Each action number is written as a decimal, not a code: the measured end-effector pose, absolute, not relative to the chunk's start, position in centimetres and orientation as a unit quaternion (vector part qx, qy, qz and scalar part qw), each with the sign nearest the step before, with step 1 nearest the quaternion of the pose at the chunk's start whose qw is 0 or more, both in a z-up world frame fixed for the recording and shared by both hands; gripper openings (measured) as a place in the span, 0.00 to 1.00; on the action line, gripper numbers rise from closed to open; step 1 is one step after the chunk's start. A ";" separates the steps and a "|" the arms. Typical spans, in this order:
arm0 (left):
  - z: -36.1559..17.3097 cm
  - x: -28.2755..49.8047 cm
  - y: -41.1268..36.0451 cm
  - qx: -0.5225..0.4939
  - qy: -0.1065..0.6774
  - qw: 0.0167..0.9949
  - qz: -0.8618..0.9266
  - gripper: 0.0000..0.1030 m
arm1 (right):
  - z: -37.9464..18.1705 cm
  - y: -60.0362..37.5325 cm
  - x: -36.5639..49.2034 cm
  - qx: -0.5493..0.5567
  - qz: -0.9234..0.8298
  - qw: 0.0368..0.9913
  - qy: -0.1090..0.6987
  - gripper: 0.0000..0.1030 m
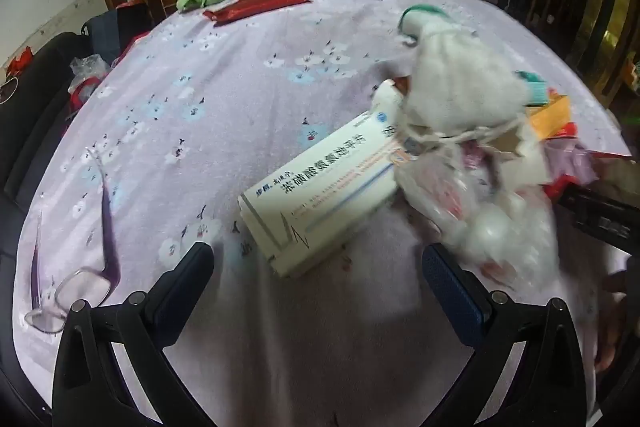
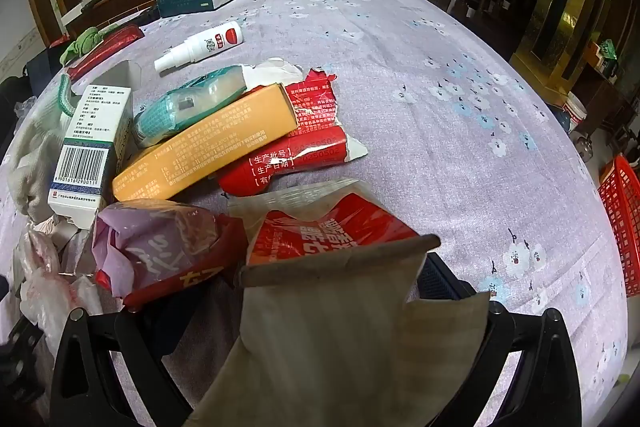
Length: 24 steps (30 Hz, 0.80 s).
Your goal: Collect trash
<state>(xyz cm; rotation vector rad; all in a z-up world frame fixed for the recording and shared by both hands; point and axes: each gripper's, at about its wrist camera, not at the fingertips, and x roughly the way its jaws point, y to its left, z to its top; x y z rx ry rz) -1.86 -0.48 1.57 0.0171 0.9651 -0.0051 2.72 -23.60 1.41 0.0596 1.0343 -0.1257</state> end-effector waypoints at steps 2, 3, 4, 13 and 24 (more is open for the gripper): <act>2.4 -3.0 -0.8 0.005 0.454 0.891 -0.010 1.00 | 1.7 -23.8 2.5 0.022 -0.039 0.857 0.513 0.99; 2.8 -3.5 -1.0 0.003 0.450 0.893 -0.015 1.00 | 1.7 -23.7 2.2 0.018 -0.032 0.855 0.517 0.99; 3.2 -4.0 -1.2 0.003 0.445 0.895 -0.017 1.00 | 2.1 -24.0 1.6 0.018 -0.026 0.855 0.517 0.98; 9.5 -9.4 -4.0 -0.014 0.385 0.922 -0.033 1.00 | 10.0 -28.2 -6.1 0.030 0.027 0.889 0.456 0.98; 12.9 -13.2 -8.9 0.017 0.312 0.949 -0.043 1.00 | 14.8 -30.4 -10.6 -0.017 0.039 0.926 0.375 0.98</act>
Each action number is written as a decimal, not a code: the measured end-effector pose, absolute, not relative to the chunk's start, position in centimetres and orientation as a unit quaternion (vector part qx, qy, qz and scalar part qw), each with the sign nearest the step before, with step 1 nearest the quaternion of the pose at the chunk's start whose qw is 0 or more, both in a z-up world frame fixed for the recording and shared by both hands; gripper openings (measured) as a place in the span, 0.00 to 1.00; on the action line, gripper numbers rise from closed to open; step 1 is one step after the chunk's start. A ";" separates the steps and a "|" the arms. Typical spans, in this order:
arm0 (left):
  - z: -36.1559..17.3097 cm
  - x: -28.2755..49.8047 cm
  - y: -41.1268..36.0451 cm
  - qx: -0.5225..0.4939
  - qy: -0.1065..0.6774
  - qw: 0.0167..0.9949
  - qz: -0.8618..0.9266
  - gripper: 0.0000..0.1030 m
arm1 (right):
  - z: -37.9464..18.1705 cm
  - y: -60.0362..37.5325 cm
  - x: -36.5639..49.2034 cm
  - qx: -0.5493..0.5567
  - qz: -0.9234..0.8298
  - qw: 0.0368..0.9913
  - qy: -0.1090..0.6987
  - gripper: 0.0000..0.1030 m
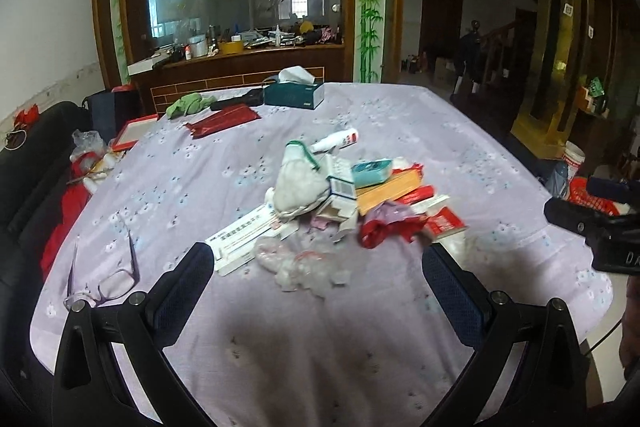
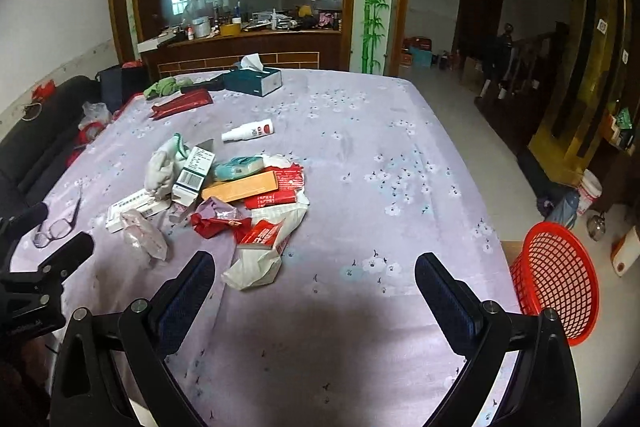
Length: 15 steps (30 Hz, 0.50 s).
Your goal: Collect trash
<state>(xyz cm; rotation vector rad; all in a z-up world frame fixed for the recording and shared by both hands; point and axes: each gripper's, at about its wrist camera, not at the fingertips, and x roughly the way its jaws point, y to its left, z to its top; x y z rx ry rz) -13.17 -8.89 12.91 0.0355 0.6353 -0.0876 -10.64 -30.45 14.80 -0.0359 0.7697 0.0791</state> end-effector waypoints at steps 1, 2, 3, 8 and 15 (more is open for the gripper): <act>12.8 -13.1 -8.9 0.018 0.312 0.949 -0.045 1.00 | 14.8 -30.6 -10.7 -0.016 0.040 0.925 0.377 0.98; 12.8 -13.2 -9.2 0.019 0.312 0.949 -0.046 1.00 | 14.8 -30.7 -10.7 -0.015 0.042 0.924 0.379 0.98; 12.9 -13.3 -9.4 0.019 0.313 0.948 -0.045 1.00 | 14.7 -30.9 -10.8 -0.014 0.043 0.924 0.380 0.98; 12.8 -13.2 -10.0 0.018 0.322 0.945 -0.047 1.00 | 14.6 -31.7 -10.7 -0.010 0.036 0.923 0.383 0.98; 12.5 -13.1 -10.7 0.021 0.328 0.943 -0.050 1.00 | 14.1 -32.4 -10.4 0.003 0.038 0.917 0.396 0.98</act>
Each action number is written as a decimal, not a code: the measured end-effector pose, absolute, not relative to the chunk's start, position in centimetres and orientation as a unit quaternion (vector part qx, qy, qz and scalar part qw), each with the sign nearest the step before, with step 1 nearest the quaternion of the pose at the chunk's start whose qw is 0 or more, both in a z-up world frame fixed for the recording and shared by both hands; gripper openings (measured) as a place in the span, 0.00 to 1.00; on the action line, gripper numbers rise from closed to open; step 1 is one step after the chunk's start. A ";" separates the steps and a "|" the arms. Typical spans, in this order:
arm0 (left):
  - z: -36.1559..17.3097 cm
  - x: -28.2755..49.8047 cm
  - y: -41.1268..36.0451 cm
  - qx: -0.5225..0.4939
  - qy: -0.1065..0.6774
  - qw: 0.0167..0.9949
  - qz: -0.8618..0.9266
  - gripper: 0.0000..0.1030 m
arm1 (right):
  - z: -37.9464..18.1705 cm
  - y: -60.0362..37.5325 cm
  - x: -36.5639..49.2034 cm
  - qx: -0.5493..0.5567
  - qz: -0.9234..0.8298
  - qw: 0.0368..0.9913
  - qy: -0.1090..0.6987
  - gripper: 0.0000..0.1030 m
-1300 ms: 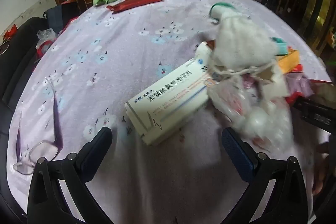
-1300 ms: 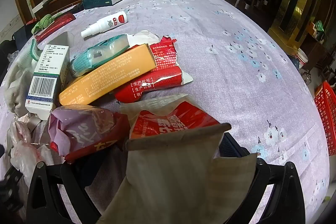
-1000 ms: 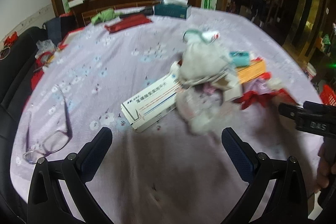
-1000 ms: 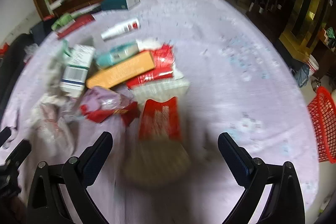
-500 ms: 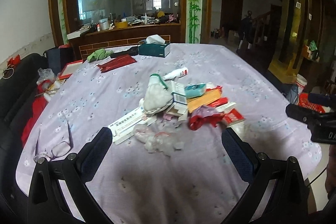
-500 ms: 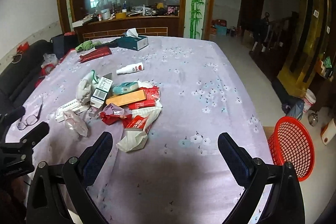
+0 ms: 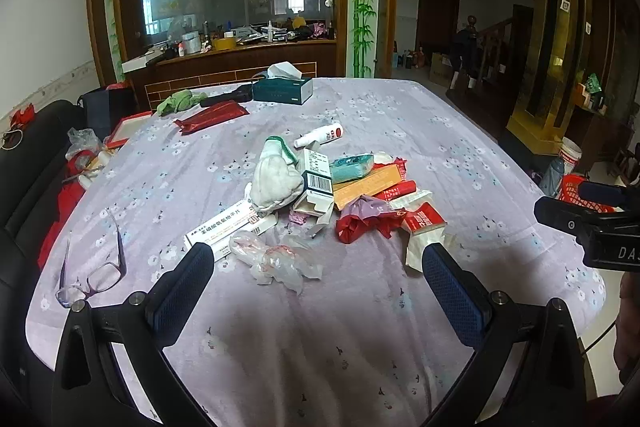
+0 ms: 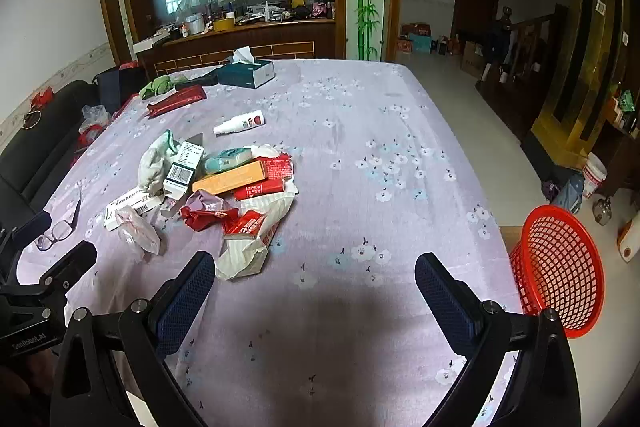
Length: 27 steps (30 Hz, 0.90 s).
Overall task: Collect trash
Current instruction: 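Grasp the clear plastic bag with the left tool while the right tool grasps a red-white wrapper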
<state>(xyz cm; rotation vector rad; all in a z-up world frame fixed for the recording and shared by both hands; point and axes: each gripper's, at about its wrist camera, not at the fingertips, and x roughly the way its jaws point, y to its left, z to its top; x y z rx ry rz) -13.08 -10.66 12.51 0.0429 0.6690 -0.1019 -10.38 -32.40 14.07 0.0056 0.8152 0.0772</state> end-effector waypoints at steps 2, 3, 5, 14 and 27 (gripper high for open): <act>12.5 -13.0 -10.7 0.021 0.328 0.943 -0.050 1.00 | 14.0 -32.6 -10.3 0.000 0.038 0.916 0.399 0.98; 12.6 -13.0 -10.7 0.021 0.327 0.943 -0.050 1.00 | 14.0 -32.6 -10.3 0.000 0.038 0.916 0.400 0.98; 12.5 -13.0 -10.8 0.021 0.326 0.944 -0.050 1.00 | 14.1 -32.5 -10.2 -0.001 0.040 0.916 0.399 0.98; 12.9 -12.9 -10.9 0.021 0.322 0.945 -0.050 1.00 | 14.4 -32.0 -10.2 -0.009 0.044 0.918 0.394 0.98; 13.0 -12.7 -10.8 0.020 0.321 0.946 -0.049 1.00 | 14.6 -31.4 -9.8 -0.016 0.050 0.918 0.393 0.98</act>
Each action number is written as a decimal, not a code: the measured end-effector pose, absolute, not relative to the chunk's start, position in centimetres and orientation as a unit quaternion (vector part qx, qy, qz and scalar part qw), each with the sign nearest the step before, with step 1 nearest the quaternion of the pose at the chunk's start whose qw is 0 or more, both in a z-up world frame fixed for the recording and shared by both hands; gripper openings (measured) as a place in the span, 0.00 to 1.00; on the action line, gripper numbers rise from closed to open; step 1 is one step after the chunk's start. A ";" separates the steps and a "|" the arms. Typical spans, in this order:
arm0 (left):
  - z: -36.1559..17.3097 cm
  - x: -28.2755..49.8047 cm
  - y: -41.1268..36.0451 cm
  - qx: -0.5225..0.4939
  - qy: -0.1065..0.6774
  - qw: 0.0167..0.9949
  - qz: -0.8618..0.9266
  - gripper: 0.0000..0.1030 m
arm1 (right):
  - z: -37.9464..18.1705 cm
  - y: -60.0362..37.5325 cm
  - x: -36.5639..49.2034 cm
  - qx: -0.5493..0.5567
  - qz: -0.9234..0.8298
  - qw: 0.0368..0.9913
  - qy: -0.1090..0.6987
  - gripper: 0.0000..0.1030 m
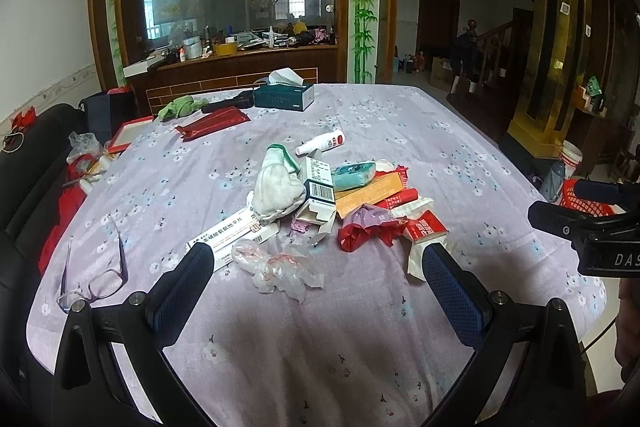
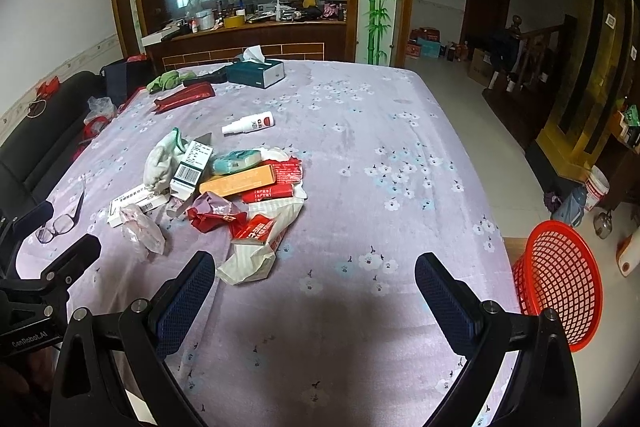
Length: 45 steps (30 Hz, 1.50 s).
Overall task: Collect trash
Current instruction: 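Grasp the clear plastic bag with the left tool while the right tool grasps a red-white wrapper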
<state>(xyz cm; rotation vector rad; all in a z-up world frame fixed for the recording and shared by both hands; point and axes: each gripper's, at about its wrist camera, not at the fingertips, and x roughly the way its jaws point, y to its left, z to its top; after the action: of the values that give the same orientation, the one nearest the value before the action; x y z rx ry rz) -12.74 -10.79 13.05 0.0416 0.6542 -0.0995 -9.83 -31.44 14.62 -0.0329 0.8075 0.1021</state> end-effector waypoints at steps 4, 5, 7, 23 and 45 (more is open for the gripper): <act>13.2 -12.7 -10.6 0.018 0.322 0.945 -0.047 1.00 | 14.5 -31.2 -9.7 -0.018 0.051 0.917 0.396 0.98; 13.2 -12.7 -10.5 0.018 0.322 0.945 -0.047 1.00 | 14.4 -31.1 -9.7 -0.019 0.052 0.916 0.397 0.98; 13.2 -12.6 -10.3 0.016 0.323 0.945 -0.045 1.00 | 14.3 -31.0 -9.6 -0.019 0.053 0.915 0.399 0.98; 9.5 -9.0 -4.2 -0.083 0.425 0.902 -0.014 0.92 | 9.7 -31.9 -4.3 0.135 0.133 0.834 0.518 0.74; 3.6 -1.6 -3.6 -0.184 0.541 0.817 -0.081 0.50 | 4.3 -30.0 2.5 0.227 0.113 0.774 0.580 0.13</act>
<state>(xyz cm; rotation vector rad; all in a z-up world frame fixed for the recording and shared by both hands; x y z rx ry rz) -1.63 -3.61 3.62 -0.3918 1.1522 -0.1735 2.53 -29.96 4.28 0.4917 1.2565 0.2449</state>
